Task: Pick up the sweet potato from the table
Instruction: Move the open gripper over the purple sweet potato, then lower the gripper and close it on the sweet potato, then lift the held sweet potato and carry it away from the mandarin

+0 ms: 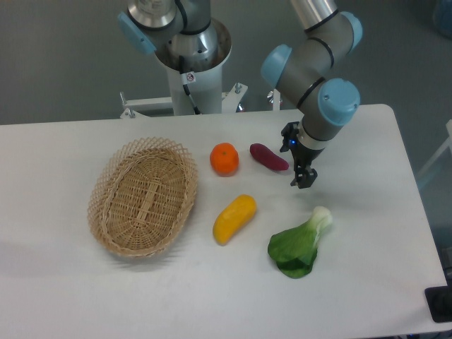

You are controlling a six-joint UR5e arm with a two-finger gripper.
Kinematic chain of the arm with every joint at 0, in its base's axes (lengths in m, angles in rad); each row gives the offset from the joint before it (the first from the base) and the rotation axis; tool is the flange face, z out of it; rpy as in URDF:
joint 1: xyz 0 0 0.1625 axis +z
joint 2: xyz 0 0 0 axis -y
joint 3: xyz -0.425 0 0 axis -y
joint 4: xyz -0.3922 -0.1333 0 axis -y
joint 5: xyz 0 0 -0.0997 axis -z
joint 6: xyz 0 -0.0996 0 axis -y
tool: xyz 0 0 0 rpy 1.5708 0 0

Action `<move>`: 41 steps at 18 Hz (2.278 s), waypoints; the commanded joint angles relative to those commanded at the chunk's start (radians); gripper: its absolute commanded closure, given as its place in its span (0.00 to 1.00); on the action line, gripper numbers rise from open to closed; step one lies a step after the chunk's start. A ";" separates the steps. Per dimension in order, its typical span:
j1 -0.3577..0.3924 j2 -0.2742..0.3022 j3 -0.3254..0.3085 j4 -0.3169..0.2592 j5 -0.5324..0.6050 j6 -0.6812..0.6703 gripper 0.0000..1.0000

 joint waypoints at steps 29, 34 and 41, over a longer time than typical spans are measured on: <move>0.006 0.029 0.012 -0.002 -0.003 -0.037 0.65; -0.002 0.032 0.086 -0.002 -0.002 -0.092 0.64; -0.005 0.017 0.196 0.015 0.009 -0.210 0.64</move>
